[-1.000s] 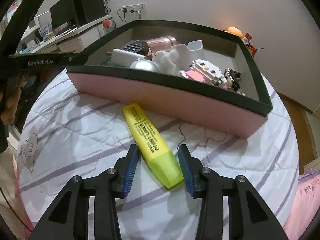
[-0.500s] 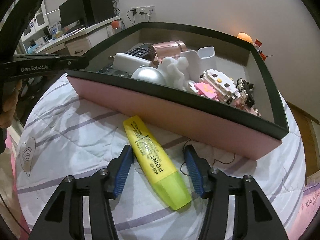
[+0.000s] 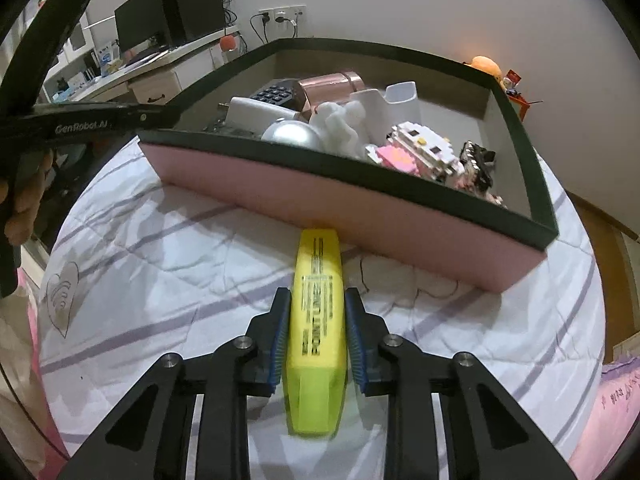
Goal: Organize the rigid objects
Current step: 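Lift the highlighter with the right tool and carry it over the box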
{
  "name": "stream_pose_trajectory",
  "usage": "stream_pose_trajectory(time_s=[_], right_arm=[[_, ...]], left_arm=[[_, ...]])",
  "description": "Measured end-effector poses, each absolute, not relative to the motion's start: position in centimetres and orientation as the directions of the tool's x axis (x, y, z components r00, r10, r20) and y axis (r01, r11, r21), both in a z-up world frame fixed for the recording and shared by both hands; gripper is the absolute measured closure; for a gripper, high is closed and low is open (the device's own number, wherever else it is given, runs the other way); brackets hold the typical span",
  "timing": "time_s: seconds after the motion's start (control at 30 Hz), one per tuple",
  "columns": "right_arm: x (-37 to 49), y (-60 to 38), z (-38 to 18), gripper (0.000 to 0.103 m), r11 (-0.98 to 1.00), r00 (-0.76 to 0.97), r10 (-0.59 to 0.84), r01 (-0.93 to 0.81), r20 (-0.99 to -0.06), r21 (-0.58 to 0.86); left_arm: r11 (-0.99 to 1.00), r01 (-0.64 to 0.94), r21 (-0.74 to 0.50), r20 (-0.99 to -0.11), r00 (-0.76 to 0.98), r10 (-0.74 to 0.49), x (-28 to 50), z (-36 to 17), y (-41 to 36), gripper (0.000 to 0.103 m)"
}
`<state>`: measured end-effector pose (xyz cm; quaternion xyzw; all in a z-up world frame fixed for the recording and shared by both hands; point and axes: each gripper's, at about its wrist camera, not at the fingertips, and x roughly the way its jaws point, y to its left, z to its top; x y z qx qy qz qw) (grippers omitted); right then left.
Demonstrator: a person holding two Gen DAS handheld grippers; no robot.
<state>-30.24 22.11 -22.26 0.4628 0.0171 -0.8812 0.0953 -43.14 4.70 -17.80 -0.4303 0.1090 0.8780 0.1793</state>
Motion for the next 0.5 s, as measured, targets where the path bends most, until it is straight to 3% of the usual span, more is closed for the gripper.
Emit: stream_pose_trajectory(time_s=[0.5], right_arm=[[-28.2,24.2,-18.8,0.076,-0.943,-0.613,-0.333,0.230,-0.716,0.241]], left_arm=[[-0.904,-0.424,0.045,-0.792,-0.568,0.227,-43.3,-17.9,4.8,0.082]])
